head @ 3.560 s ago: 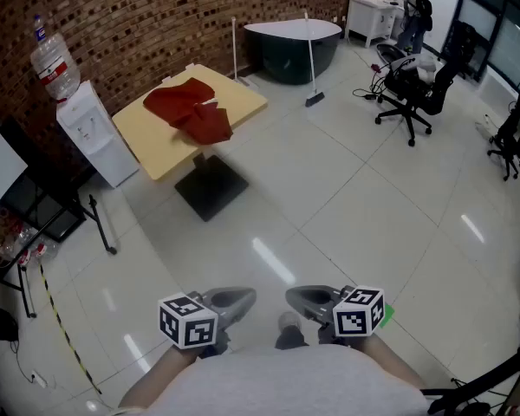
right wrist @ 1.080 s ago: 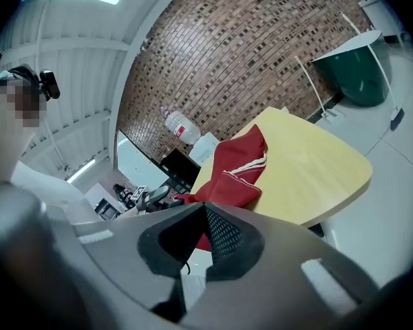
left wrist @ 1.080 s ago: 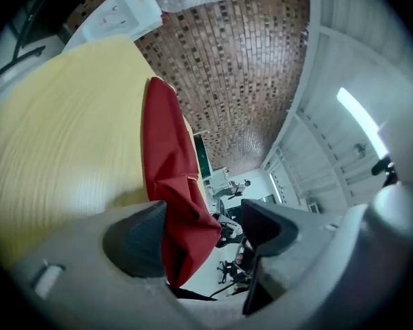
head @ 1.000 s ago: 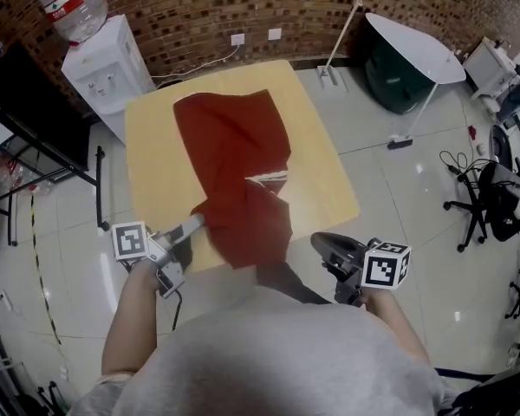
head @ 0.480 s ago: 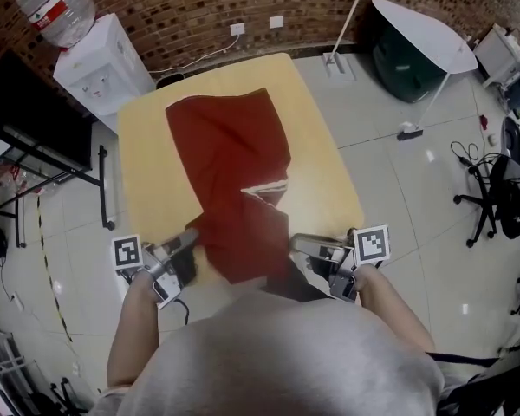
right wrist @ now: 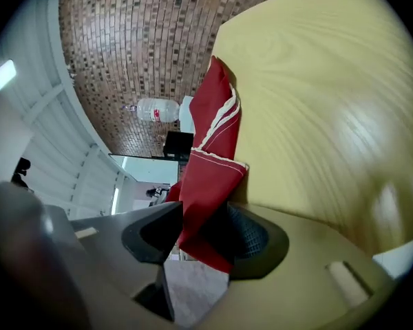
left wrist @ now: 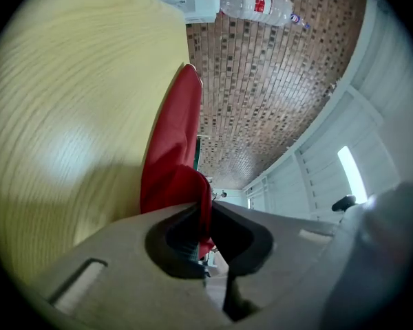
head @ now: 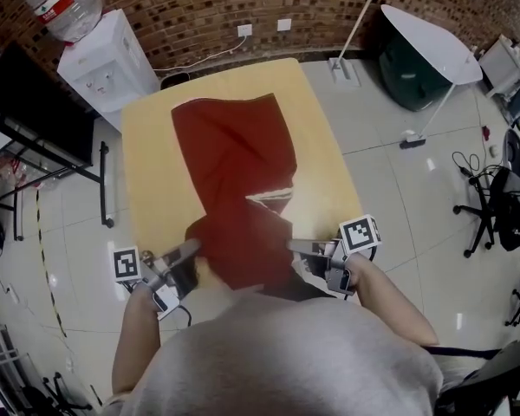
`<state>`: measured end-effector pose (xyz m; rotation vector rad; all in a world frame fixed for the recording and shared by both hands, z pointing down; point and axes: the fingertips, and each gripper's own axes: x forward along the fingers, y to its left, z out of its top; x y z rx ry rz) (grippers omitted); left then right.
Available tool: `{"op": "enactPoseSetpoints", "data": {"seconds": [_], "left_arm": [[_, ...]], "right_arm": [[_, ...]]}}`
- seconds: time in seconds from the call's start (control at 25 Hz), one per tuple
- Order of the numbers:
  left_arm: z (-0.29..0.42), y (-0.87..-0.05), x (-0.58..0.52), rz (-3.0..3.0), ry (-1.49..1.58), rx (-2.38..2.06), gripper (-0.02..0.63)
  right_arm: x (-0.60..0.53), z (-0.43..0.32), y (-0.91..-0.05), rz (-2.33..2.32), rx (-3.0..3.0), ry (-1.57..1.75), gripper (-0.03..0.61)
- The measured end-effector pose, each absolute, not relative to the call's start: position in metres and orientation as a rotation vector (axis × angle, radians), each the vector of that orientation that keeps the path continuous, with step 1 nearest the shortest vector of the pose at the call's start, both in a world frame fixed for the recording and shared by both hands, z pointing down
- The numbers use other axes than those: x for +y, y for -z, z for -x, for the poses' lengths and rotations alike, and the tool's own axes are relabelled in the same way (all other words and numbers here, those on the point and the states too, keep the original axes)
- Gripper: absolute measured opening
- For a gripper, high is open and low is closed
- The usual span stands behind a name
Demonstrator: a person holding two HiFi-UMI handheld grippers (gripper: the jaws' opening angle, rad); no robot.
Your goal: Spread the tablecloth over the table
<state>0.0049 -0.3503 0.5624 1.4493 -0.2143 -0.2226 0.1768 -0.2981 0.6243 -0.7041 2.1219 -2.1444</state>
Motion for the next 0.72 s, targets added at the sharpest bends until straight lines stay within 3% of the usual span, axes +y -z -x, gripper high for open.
{"op": "enactPoseSetpoints", "data": {"seconds": [0.28, 0.44, 0.52, 0.72], "left_arm": [[0.000, -0.559, -0.347, -1.453, 0.275, -0.200, 0.011], [0.000, -0.555, -0.348, -1.492, 0.292, -0.193, 0.011], [0.001, -0.552, -0.348, -1.523, 0.303, -0.195, 0.009], [0.000, -0.547, -0.352, -1.581, 0.324, -0.239, 0.008]], "right_arm": [[-0.315, -0.176, -0.637, 0.756, 2.005, 2.208, 0.179], [-0.320, -0.174, -0.640, 0.808, 2.002, 2.226, 0.117], [-0.322, -0.174, -0.638, 0.847, 2.007, 2.217, 0.015], [-0.326, -0.177, -0.623, 0.884, 2.086, 2.140, 0.009]]}}
